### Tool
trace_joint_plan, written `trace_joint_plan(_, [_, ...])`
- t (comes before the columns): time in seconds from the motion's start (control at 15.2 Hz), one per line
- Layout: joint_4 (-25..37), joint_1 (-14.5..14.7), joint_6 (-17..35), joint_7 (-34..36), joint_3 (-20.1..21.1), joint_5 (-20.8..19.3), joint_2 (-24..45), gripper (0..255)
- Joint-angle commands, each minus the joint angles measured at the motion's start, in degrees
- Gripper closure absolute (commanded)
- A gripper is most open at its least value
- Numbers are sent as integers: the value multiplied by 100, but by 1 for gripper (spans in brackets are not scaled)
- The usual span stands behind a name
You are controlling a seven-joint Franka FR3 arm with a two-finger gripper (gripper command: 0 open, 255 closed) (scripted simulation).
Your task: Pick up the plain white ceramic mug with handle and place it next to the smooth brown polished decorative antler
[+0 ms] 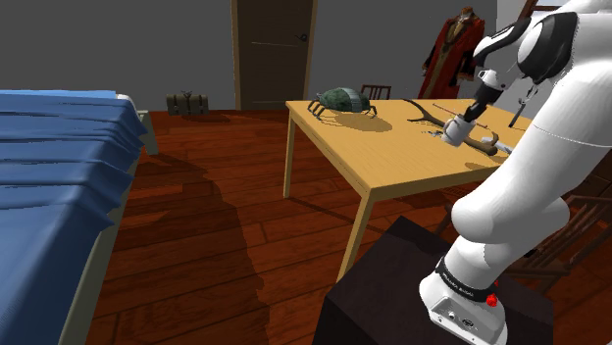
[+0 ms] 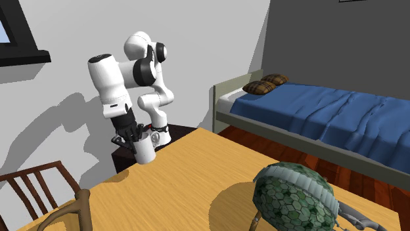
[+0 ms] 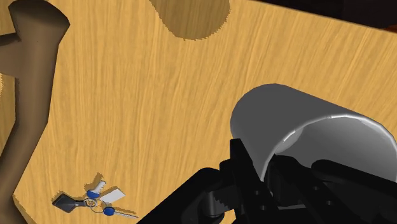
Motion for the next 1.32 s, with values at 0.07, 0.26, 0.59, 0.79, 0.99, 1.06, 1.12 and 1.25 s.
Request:
trace_joint_plan(0.07, [-199, -4, 231, -65, -3, 50, 45, 255])
trace_joint_plan(0.26, [-370, -9, 443, -134, -4, 114, 109, 255])
trace_joint_plan(0.59, [-628, -22, 789, -268, -1, 252, 244, 255])
trace_joint_plan(0.79, [-711, -28, 908, -321, 2, 309, 300, 255])
trace_joint_plan(0.99, [-710, -28, 908, -322, 2, 309, 301, 255])
trace_joint_plan(1.06, [-710, -28, 908, -322, 2, 309, 301, 255])
trace_joint_plan(1.12, [-710, -28, 908, -322, 2, 309, 301, 255])
trace_joint_plan(1.25, [-710, -28, 908, -322, 2, 309, 301, 0])
